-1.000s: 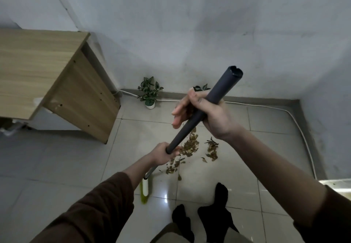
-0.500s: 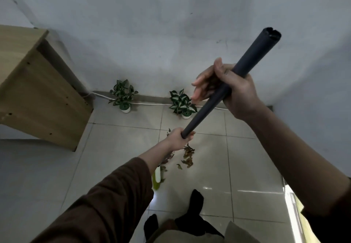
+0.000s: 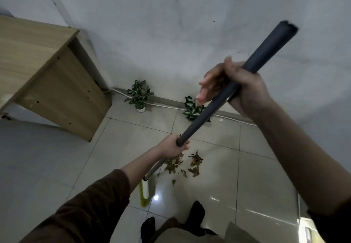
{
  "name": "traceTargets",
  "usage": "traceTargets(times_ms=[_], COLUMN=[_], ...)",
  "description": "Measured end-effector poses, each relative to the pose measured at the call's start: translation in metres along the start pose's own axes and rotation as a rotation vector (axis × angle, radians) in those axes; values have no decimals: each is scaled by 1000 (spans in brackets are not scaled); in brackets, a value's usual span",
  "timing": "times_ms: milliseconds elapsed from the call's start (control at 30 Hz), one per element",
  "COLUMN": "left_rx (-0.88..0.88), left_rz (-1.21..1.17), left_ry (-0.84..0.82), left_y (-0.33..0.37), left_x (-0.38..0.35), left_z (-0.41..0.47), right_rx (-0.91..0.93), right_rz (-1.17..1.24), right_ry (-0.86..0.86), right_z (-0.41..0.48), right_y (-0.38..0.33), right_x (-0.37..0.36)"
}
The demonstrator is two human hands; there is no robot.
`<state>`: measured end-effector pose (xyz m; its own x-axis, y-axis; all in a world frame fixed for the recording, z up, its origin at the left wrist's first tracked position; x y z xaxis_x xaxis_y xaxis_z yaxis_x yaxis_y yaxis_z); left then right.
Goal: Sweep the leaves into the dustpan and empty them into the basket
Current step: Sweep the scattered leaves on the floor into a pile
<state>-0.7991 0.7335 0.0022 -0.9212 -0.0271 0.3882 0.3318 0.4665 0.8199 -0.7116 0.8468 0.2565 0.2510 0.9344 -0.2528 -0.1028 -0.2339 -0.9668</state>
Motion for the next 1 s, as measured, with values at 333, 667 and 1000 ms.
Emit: traceTargets(times_ms=[333, 667, 1000], left_rx=[103, 21, -166], left_rz=[-16, -104, 14], left_ry=[54, 63, -15], left_y=[-28, 46, 124], left_x=[-22, -47, -61], left_z=[1, 58, 67], right_rx=[-105, -17, 95], right_rz=[19, -143, -120], right_ry=[-89, 16, 269], right_z=[4, -11, -57], right_y=[34, -13, -88], right_x=[-6, 46, 94])
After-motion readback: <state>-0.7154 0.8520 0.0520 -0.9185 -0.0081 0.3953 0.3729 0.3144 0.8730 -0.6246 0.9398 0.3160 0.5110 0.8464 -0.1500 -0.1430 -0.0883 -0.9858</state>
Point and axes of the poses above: each hand's wrist, its own z-axis towards the middle knuckle, its own x-axis out of the back of the hand, y = z × x, the point moved 5 cm from there along z, towards the middle knuckle, and after that the axes turned 7 degrees about -x, right-handed, at the moved point
